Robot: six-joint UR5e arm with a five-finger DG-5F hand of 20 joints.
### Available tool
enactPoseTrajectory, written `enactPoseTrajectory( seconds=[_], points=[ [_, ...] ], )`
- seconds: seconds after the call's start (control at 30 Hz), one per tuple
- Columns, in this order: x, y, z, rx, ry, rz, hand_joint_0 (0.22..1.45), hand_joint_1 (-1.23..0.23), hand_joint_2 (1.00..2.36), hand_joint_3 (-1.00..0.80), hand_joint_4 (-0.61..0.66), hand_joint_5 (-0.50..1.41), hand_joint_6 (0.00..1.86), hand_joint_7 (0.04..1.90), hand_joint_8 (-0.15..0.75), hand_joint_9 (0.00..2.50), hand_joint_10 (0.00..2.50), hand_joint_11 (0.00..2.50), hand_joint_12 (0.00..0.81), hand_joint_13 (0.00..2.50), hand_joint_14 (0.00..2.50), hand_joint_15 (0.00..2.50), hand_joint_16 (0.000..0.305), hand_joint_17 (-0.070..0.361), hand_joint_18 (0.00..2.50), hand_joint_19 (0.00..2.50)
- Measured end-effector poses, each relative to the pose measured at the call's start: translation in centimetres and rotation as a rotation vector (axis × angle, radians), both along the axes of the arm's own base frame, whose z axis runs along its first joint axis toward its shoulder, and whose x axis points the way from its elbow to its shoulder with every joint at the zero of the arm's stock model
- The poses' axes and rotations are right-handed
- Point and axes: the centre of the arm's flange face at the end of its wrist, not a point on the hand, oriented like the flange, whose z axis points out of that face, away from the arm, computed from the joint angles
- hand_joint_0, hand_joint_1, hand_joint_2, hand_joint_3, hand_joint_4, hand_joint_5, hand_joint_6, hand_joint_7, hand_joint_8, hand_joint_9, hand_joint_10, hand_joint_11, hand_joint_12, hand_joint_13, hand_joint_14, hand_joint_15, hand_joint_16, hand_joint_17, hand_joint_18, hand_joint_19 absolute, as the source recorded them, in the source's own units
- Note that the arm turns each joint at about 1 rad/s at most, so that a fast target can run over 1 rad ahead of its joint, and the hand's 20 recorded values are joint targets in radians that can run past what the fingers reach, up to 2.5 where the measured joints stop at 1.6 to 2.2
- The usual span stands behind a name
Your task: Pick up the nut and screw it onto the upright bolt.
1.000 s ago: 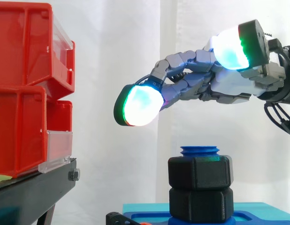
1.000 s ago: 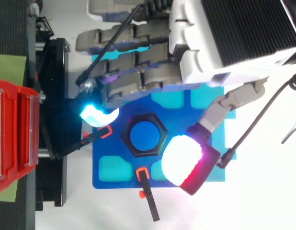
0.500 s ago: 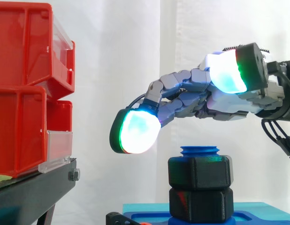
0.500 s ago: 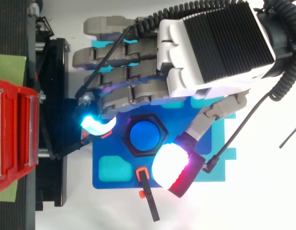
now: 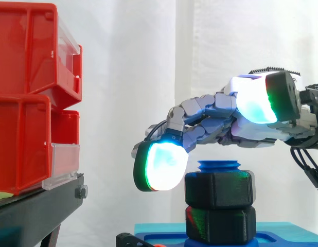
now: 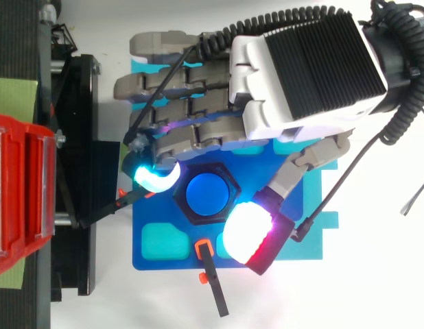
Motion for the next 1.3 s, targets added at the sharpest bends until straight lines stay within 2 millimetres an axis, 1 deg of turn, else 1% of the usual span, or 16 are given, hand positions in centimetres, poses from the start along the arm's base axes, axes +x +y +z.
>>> enactPoseTrajectory(
  seconds=[0.4,0.6,0.67,0.8,0.9,1.17,1.27,1.3],
  points=[
    [-0.2,-0.1,-0.4,0.004,0.014,-0.003,0.43,-0.14,1.00,-0.50,0.19,-0.09,0.50,0.88,0.274,0.63,0.00,0.00,0.402,0.27,0.00,0.00,0.062,0.139,0.00,0.00],
    [-0.2,-0.1,-0.5,0.004,0.023,-0.005,0.43,-0.14,1.00,-0.50,0.18,-0.09,0.50,0.85,0.273,0.63,0.00,0.00,0.402,0.27,0.00,0.00,0.061,0.138,0.00,0.00],
    [-0.2,-0.2,-0.9,0.004,0.027,-0.006,0.43,-0.14,1.00,-0.50,0.18,-0.10,0.50,0.83,0.275,0.63,0.00,0.00,0.402,0.28,0.00,0.00,0.061,0.138,0.00,0.00],
    [0.0,-0.3,-2.2,0.015,0.040,-0.004,0.43,-0.14,1.00,-0.50,0.18,-0.10,0.50,0.83,0.273,0.63,0.00,0.00,0.402,0.28,0.00,0.00,0.061,0.138,0.00,0.00],
    [0.1,-0.3,-2.5,0.025,0.043,-0.003,0.43,-0.13,1.00,-0.50,0.19,-0.09,0.50,0.86,0.273,0.63,0.00,0.00,0.403,0.28,0.00,0.00,0.061,0.138,0.00,0.00],
    [0.1,-0.4,-2.6,0.031,0.045,-0.003,0.43,-0.11,1.00,-0.50,0.21,-0.07,0.50,0.99,0.284,0.67,0.00,0.00,0.406,0.31,0.00,0.00,0.061,0.137,0.04,0.00],
    [0.1,-0.4,-2.6,0.031,0.045,-0.002,0.43,-0.11,1.00,-0.50,0.22,-0.05,0.51,1.09,0.290,0.70,0.00,0.00,0.408,0.33,0.00,0.00,0.060,0.135,0.07,0.00],
    [0.1,-0.4,-2.6,0.031,0.045,-0.002,0.43,-0.11,1.00,-0.50,0.22,-0.05,0.51,1.09,0.290,0.70,0.00,0.00,0.408,0.34,0.00,0.00,0.060,0.135,0.08,0.00]
  ],
)
